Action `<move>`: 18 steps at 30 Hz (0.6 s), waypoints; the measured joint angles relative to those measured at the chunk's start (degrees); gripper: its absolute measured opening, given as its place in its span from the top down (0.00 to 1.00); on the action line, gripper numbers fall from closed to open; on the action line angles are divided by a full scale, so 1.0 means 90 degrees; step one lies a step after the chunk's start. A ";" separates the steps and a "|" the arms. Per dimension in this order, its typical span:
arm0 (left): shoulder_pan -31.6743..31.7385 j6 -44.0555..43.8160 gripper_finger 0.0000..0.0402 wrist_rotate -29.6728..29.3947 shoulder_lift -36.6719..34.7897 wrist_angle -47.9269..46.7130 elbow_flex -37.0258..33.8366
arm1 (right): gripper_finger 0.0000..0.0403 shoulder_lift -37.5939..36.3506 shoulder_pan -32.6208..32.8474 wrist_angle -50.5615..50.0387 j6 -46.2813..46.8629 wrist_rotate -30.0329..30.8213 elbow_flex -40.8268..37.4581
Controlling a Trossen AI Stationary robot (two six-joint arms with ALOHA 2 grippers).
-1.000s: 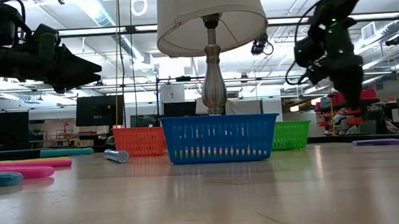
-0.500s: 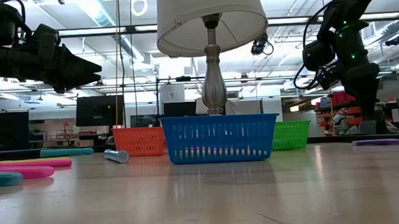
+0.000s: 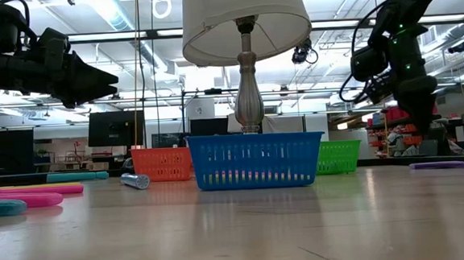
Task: Pick & Place Markers
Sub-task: Put the purple small highlighter pen into the orange bin
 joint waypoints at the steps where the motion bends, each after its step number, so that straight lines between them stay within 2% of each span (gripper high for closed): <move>1: 0.0000 -0.0001 0.37 -0.0001 0.0000 0.0000 0.0000 | 0.54 0.0000 0.0000 0.0024 0.0000 0.0000 0.0000; 13: -0.0001 -0.0002 0.37 0.0000 0.0000 0.0000 -0.0001 | 0.54 0.0258 0.0005 0.0142 0.0322 -0.0005 -0.0003; 18: -0.0002 0.0000 0.37 0.0000 -0.0002 0.0000 0.0000 | 0.54 0.0260 0.0079 0.0319 0.0343 -0.0001 -0.0372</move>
